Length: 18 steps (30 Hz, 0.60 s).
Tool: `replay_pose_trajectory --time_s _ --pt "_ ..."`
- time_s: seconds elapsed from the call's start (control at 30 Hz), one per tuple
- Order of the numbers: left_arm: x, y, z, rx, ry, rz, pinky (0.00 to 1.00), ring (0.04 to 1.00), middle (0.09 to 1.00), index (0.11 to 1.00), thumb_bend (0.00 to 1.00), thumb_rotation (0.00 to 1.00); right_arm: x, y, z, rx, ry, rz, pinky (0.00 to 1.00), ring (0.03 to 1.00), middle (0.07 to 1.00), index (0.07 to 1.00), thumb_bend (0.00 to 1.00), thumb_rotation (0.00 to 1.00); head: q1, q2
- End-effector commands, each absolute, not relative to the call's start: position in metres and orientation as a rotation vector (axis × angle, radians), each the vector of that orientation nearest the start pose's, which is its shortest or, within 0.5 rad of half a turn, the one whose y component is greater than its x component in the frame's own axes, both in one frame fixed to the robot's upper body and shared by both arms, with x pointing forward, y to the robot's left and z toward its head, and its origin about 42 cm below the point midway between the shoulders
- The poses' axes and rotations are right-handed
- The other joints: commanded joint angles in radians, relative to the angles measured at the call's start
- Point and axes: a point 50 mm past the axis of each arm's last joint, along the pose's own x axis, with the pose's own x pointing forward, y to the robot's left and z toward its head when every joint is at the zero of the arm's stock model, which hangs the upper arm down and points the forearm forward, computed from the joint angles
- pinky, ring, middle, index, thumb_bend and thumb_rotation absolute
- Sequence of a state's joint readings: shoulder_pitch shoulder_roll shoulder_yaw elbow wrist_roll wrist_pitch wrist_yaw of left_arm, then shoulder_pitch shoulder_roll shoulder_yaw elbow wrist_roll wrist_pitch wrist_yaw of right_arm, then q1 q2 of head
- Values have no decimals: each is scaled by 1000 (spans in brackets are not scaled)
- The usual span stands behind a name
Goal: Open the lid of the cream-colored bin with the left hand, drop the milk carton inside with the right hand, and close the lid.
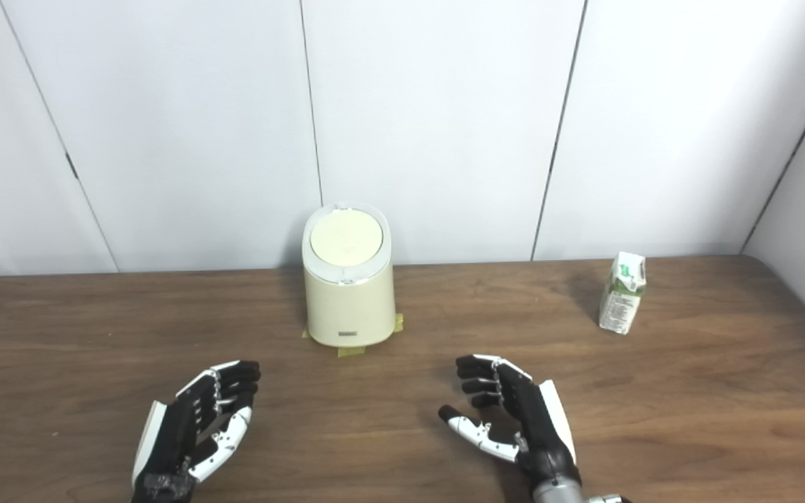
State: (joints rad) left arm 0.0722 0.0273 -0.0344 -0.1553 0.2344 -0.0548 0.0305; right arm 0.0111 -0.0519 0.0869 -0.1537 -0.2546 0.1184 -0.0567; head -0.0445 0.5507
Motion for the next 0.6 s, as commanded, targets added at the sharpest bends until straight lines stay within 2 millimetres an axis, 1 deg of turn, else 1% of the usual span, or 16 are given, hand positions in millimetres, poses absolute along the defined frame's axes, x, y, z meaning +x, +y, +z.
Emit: replay_pose_trajectory --time_s 0.0,0.13,0.37,0.5,0.57 --pt "255 219 125 284 -167 18 628 708 722 701 198 99 284 -204 132 -298 -67 8 591 660 685 667 325 60 -1 1" --pt "256 219 124 284 -166 18 629 707 722 701 200 118 284 -204 132 -306 -64 8 591 661 686 668 320 77 -1 1" --pt "256 219 124 276 -163 19 631 708 722 701 201 118 285 -203 132 -315 -58 7 594 663 687 668 318 88 -2 -1" --pt "256 220 124 278 -165 18 629 707 721 701 200 99 284 -202 133 -302 -57 4 587 658 683 665 325 73 -6 0" --pt "257 221 123 275 -166 15 633 710 725 703 200 78 285 -202 131 -302 -60 8 585 657 682 665 323 75 -4 -8"
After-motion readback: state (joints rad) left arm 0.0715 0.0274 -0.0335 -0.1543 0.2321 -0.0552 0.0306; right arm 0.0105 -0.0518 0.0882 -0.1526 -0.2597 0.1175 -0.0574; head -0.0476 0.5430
